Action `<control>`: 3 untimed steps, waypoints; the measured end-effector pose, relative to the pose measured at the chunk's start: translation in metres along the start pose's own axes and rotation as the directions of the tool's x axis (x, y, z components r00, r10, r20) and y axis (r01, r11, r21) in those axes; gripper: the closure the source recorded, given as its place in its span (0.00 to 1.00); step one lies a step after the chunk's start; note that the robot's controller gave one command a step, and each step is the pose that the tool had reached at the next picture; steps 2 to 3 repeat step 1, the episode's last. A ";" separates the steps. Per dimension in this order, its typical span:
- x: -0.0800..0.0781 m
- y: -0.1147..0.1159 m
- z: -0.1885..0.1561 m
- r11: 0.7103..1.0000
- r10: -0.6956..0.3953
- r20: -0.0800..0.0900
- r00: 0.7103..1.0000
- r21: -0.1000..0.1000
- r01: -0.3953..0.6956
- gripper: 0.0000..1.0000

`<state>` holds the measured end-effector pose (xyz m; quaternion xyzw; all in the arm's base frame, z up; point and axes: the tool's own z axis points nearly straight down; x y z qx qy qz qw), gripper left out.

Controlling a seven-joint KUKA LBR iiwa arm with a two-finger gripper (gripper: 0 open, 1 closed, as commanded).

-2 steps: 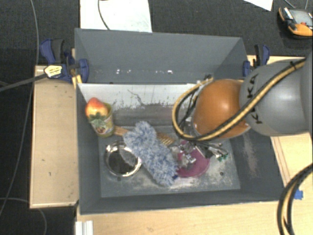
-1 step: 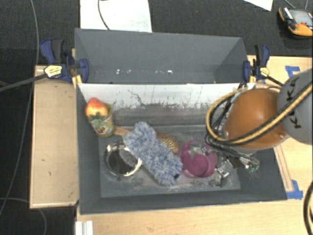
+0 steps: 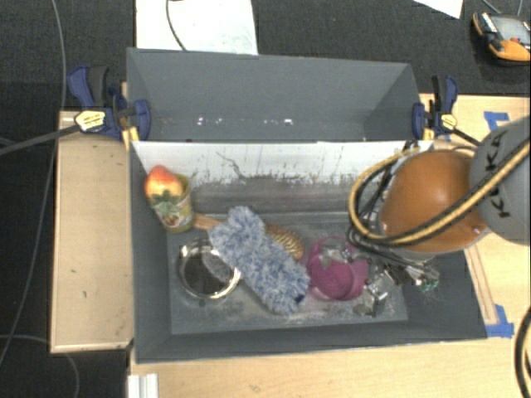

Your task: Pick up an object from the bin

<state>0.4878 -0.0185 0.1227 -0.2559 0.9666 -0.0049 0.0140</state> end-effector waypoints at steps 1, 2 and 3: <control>0.021 -0.014 0.052 0.983 -0.182 0.003 0.983 0.001 0.182 1.00; 0.021 -0.014 0.052 0.983 -0.182 0.003 0.983 0.001 0.182 1.00; 0.021 -0.014 0.052 0.983 -0.182 0.003 0.983 0.001 0.182 1.00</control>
Offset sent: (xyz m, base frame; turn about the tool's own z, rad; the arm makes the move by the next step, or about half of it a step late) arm 0.0000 0.0000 0.0000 0.0000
